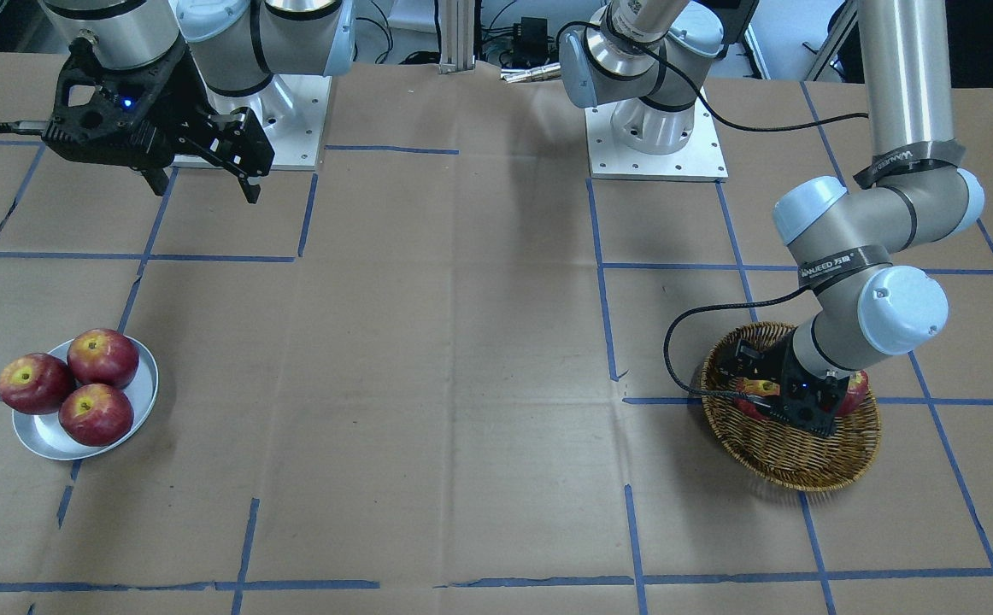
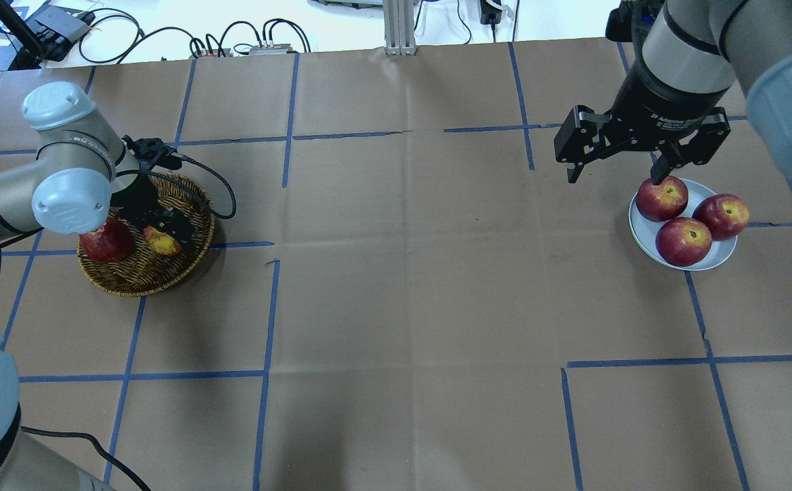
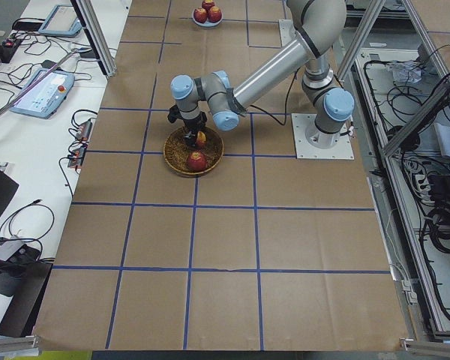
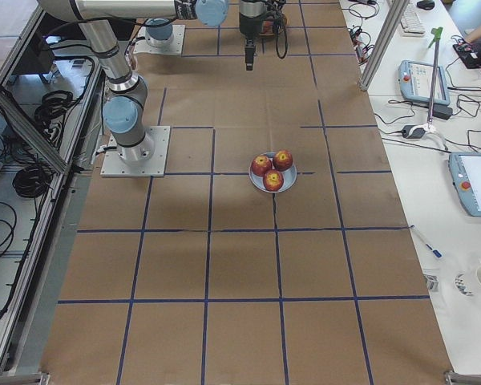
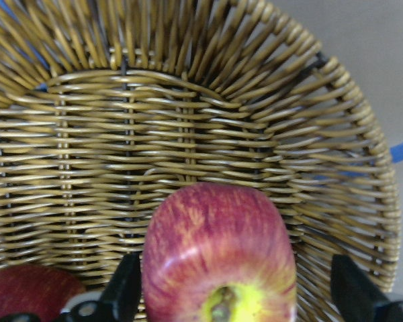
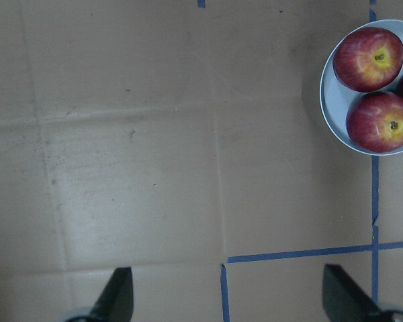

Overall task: Transfer apple from basket to plate
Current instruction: 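Lower the left gripper onto the yellow-red apple and close on it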

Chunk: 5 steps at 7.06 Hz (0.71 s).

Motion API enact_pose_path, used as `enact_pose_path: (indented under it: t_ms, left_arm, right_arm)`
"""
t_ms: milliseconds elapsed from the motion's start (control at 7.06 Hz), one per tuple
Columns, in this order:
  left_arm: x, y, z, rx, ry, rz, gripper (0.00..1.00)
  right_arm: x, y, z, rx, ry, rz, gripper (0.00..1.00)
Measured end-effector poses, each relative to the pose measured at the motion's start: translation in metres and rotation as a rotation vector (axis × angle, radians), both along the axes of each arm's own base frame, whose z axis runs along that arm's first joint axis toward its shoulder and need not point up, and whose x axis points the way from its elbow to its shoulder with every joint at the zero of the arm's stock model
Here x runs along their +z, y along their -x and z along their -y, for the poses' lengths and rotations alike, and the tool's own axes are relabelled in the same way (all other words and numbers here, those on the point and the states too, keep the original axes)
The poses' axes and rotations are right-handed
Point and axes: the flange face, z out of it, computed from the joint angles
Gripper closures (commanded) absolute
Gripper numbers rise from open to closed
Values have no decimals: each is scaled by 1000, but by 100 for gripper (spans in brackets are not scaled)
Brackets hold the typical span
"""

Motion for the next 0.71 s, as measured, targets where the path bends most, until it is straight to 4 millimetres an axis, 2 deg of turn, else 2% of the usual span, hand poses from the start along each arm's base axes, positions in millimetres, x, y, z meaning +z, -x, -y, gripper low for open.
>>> enact_pose_path:
  t_ms: [142,283,708]
  left_arm:
    - [-1,-1,2,1,2,1,43]
    - [-2,-1,3,4,2,2,58]
    - [6,-2,7,11,19,11,61]
  right_arm:
    - [1,0,0,1,1,0,0]
    - [1,-1,0,1,3,1,0]
    - [1,0,0,2,3,-1,0]
